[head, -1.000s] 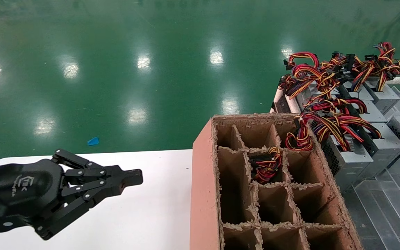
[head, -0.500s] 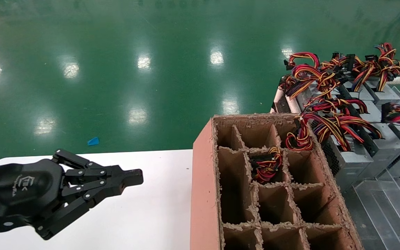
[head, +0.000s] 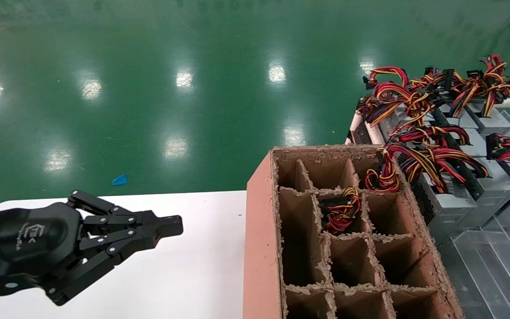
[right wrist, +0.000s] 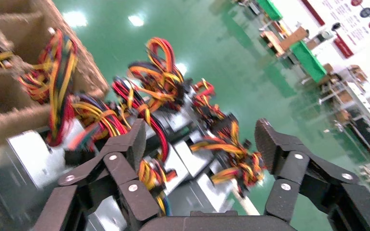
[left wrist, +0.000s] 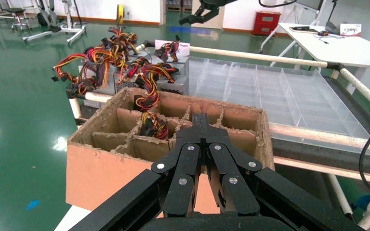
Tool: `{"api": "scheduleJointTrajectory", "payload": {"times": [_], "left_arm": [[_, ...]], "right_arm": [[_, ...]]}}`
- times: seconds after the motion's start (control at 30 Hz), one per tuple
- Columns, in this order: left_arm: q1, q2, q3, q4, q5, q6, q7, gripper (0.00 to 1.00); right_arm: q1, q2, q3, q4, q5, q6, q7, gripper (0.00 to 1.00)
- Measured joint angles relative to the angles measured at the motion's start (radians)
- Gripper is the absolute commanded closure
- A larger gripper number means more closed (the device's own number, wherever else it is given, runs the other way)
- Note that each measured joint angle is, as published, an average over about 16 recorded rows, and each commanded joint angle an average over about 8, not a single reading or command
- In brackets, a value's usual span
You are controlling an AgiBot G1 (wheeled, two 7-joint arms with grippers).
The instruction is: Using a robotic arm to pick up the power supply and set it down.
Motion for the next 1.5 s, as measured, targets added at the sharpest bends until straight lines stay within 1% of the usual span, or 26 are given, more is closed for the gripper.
{"api": "scheduleJointTrajectory", "payload": {"times": [0.1,0.13,0.37,0.4,1.5], "left_arm": [[0.000,0.000,0.000,0.000,0.000,0.000,0.000,1.00],[0.000,0.000,0.000,0.000,0.000,0.000,0.000,0.93],[0.000,0.000,0.000,0.000,0.000,0.000,0.000,0.06],[0.000,0.000,0.000,0.000,0.000,0.000,0.000,0.00],[0.000,0.000,0.000,0.000,0.000,0.000,0.000,0.00]], "right_arm": [[-0.033,-0.011,-0.020,0.052,0.048,0.005,0.044,0.00],[-0.043,-0.014,-0.027,0.070,0.064,0.007,0.058,0.00],[-0.119,-0.039,-0.074,0.192,0.176,0.018,0.159,0.00],[-0.130,-0.043,-0.081,0.209,0.192,0.020,0.174,0.00],[-0.488,-0.160,-0.303,0.786,0.722,0.073,0.652,0.00]]}}
